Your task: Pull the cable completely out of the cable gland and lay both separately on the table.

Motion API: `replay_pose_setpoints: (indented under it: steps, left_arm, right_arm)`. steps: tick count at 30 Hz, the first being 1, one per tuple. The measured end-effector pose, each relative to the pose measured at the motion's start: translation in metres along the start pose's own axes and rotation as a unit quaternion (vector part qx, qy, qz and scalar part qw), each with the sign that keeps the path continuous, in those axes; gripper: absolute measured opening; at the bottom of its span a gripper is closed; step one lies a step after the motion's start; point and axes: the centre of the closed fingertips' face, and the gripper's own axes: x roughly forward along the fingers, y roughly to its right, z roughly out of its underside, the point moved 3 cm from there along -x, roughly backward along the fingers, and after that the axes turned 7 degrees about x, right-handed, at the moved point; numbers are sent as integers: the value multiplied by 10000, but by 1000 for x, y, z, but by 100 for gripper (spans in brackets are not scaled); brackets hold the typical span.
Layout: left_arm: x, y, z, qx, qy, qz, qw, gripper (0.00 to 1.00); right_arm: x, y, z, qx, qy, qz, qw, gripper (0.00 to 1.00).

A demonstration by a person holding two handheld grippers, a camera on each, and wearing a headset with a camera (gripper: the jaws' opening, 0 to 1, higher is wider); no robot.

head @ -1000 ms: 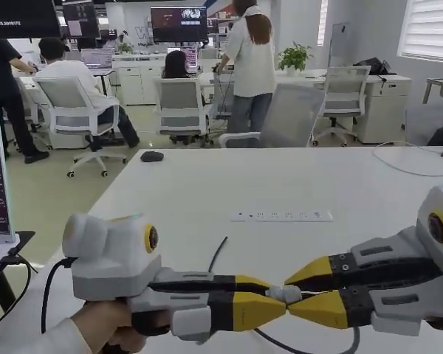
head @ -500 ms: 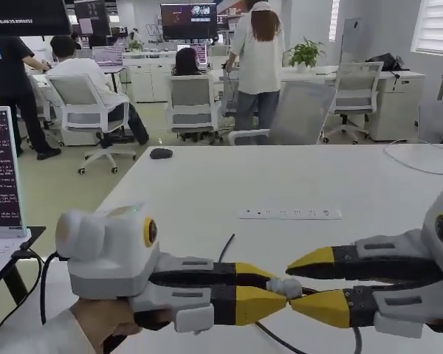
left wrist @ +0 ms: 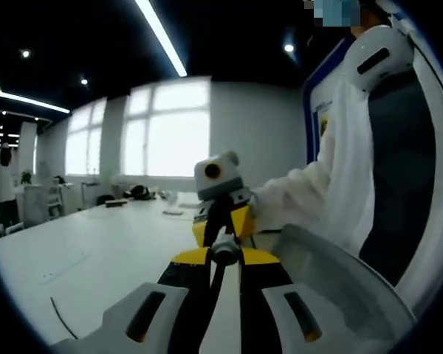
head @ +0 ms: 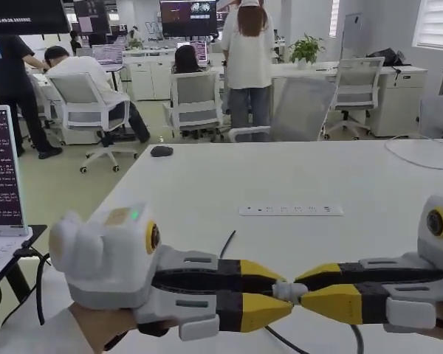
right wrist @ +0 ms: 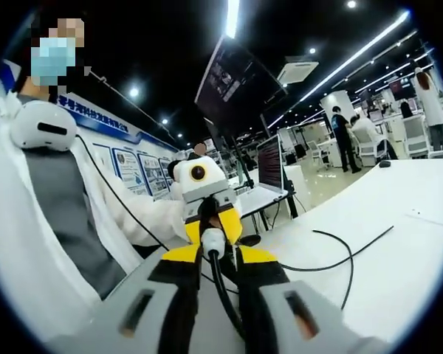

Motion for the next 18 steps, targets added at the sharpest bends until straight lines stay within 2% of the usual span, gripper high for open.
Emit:
replay_pose_setpoints:
  steps: [3, 6, 8, 9, 14, 15, 16, 18]
  left_arm:
    - [-1, -1, 0, -17, 10, -7, 10000, 15]
    - [-1, 0, 2, 65, -64, -11, 10000, 15]
    - [0, 0, 2, 79, -105, 6, 9999, 15]
    - [0, 0, 3, 95, -133, 2, 9999, 15]
    - [-2, -3, 2, -108, -91, -9, 9999, 15]
    - [-3, -3, 3, -193, -90, -10, 9998, 15]
    - [-3, -4, 3, -328, -70, -35, 9994, 15]
    - [-4, -3, 3, -695, 42, -24, 9976, 14]
  right_arm:
    - [2, -1, 0, 51, -2, -30, 10000, 12]
    - [3, 1, 1, 180, -47, -32, 9998, 12]
    - [6, 0, 3, 132, -103, -25, 9999, 11]
    - [6, 0, 3, -88, -145, 8, 9999, 11]
    - [7, -1, 1, -541, -190, 19, 9984, 10]
    - [7, -1, 2, -604, -213, 31, 9979, 9]
    - [8, 1, 0, -903, -203, 65, 9957, 9]
    - [8, -1, 0, -1247, -227, 56, 9919, 9]
